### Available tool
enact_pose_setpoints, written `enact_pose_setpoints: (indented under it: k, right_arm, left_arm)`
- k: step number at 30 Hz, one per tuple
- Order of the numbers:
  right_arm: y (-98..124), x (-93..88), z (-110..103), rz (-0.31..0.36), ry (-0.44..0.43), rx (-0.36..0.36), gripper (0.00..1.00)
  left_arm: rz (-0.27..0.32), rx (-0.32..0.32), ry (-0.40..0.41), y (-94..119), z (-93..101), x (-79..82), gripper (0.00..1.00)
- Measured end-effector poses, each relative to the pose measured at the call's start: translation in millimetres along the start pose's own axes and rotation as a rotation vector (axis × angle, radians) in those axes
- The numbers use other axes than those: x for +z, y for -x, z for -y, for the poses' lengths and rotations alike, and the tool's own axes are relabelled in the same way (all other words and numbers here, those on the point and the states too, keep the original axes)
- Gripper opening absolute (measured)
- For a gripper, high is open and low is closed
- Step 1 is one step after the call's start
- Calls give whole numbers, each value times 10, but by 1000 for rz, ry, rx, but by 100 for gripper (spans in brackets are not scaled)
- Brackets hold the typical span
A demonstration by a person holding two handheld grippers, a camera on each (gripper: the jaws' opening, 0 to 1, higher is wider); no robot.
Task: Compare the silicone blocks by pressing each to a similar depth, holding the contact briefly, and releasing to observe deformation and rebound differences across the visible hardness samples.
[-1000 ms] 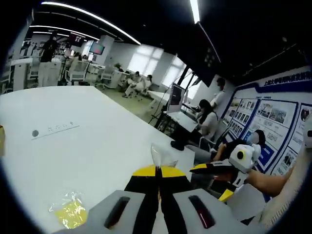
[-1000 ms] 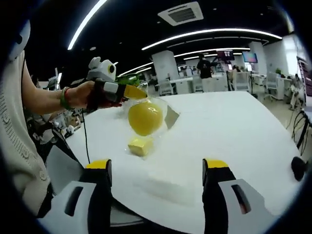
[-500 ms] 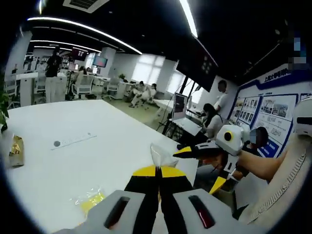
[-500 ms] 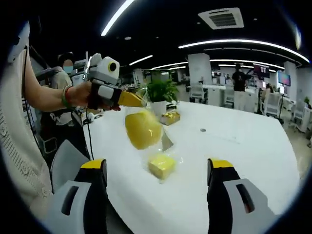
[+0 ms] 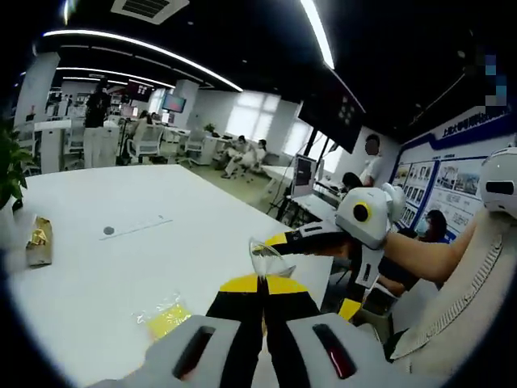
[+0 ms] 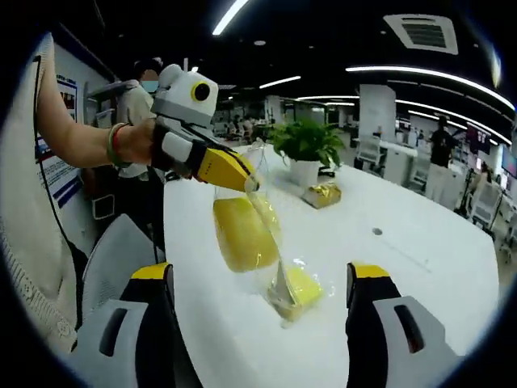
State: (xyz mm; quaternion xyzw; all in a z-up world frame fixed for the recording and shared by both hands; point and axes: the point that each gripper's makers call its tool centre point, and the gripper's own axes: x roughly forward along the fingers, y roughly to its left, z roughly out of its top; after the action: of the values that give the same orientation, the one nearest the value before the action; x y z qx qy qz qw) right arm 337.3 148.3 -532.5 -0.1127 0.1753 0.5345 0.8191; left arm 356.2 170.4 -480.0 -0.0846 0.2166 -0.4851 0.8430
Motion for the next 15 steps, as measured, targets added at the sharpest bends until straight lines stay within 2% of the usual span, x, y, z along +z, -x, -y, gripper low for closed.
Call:
enact_pose_setpoints:
  k: [9,15]
  right_arm:
    - [-299,53,-61,-41,37,79,70]
    - [-432,17,-136,-75,53,124,61]
  left_arm:
    - [-30,-21,-19,-33,75,-51,0]
    - [-52,-41,-37,-70,136,-83,0]
